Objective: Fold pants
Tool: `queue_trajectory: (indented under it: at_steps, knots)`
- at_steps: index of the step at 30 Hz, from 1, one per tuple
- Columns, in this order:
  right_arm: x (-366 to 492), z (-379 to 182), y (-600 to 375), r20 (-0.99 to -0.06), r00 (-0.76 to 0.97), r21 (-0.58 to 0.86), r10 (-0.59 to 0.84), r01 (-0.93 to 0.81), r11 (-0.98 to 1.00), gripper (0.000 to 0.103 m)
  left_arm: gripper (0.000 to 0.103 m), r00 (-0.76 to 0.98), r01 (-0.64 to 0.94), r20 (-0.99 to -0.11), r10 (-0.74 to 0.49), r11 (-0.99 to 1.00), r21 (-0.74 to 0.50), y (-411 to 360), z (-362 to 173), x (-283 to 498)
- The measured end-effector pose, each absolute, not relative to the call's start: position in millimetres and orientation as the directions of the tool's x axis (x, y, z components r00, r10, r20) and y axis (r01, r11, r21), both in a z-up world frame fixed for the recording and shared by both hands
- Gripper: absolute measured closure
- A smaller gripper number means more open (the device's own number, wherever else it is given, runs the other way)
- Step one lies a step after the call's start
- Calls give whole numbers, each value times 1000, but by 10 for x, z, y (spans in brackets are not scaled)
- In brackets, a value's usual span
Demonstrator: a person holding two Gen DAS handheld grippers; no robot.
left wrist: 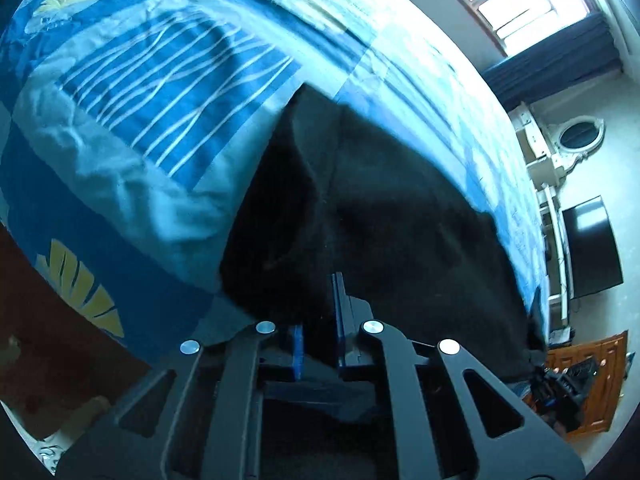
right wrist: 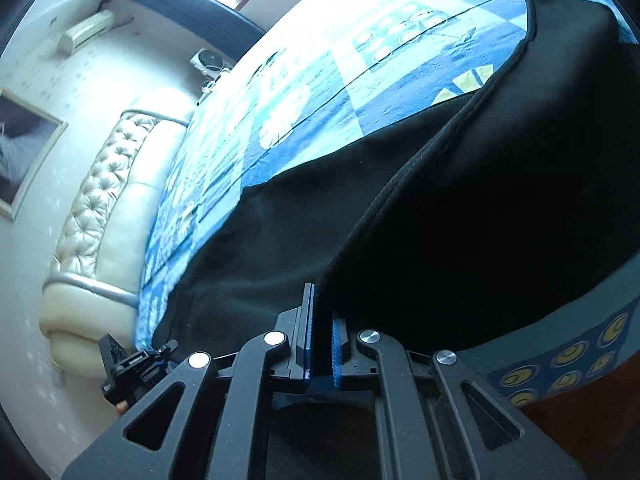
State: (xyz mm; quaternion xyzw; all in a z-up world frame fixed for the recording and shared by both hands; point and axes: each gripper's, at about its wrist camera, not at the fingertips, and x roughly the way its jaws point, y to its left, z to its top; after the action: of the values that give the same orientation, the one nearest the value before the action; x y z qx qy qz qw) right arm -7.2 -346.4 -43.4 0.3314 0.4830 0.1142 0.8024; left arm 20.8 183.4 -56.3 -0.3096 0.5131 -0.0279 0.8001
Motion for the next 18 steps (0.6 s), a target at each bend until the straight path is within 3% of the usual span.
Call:
queue_trajectory:
  at_steps: [7,10,12,16,18]
  knots:
    - [-57,-763,-3623,-717,446,658,535,181,731,96,91,469,-244,-792,-391,804,-542,1881,-641,207]
    - [-123,-628,-3723,-721,445,655,532,186,732,84,86,477,-201,-798,-368,838,-507,1817,-507,161]
    - [-157,-461,-3813,-727,462,637,508,176,751,79,64,493,-173,-797,-350,858,-484,1789,-377,93]
    - [0,76,-4291,-733,580,551,356,198,811,72,42,564,-154,-775,-286,885,-439,1767,-82,-15]
    - [171,242,-4601,-728,624,533,282,258,806,62,30,603,-155,-764,-231,905,-396,1746,67,-18]
